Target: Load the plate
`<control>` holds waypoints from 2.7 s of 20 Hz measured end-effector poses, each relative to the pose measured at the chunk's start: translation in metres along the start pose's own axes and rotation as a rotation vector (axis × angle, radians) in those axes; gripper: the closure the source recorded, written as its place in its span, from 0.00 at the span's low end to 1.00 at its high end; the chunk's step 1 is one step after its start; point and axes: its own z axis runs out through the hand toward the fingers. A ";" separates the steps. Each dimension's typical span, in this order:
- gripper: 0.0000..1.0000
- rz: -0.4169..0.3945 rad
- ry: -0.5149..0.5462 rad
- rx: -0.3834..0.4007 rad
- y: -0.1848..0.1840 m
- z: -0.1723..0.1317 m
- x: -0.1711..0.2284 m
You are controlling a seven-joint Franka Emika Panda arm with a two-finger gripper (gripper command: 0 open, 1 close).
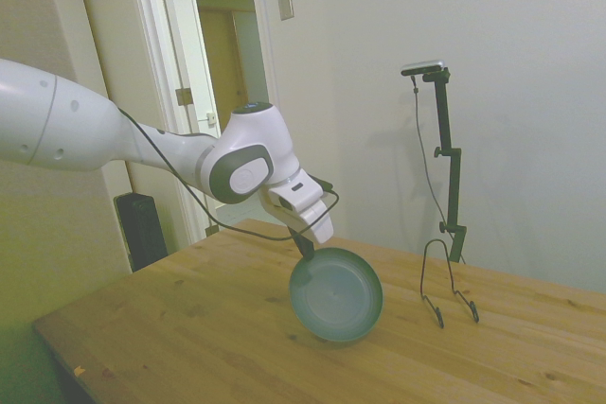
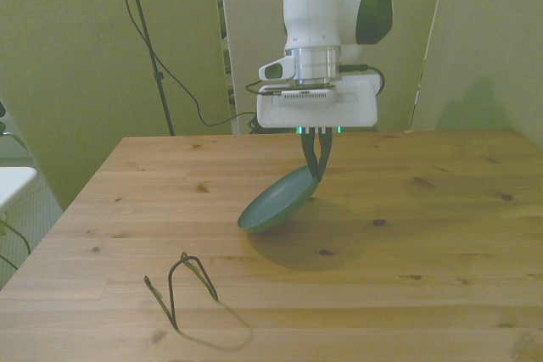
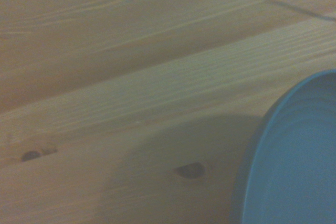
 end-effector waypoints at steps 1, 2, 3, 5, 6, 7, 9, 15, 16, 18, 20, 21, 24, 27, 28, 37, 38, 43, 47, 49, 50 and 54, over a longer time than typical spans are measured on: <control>1.00 -0.009 0.001 0.023 -0.001 -0.012 -0.003; 1.00 -0.019 0.002 0.047 -0.001 -0.025 -0.007; 1.00 -0.026 0.006 0.068 -0.001 -0.037 -0.011; 1.00 -0.040 0.016 0.109 0.000 -0.064 -0.018; 1.00 -0.048 0.021 0.123 0.002 -0.075 -0.022; 1.00 -0.053 0.025 0.134 0.004 -0.083 -0.026; 1.00 -0.059 0.021 0.134 0.009 -0.083 -0.031; 1.00 0.006 0.053 0.204 0.022 -0.093 0.004; 1.00 0.021 0.064 0.218 0.025 -0.096 0.017; 1.00 0.042 0.080 0.242 0.029 -0.099 0.042; 1.00 0.052 0.088 0.272 0.031 -0.099 0.067; 1.00 0.058 0.092 0.288 0.031 -0.099 0.080; 1.00 0.082 0.110 0.330 0.033 -0.099 0.117; 1.00 0.096 0.125 0.373 0.037 -0.099 0.144; 1.00 0.099 0.134 0.391 0.038 -0.100 0.151; 1.00 0.083 0.256 0.499 0.027 -0.065 0.178; 1.00 0.072 0.268 0.513 0.025 -0.061 0.177; 1.00 0.040 0.299 0.546 0.020 -0.050 0.171; 1.00 0.025 0.318 0.549 0.023 -0.040 0.168; 1.00 0.022 0.318 0.551 0.027 -0.036 0.168; 1.00 0.021 0.319 0.553 0.030 -0.035 0.169; 1.00 0.026 0.321 0.554 0.038 -0.034 0.172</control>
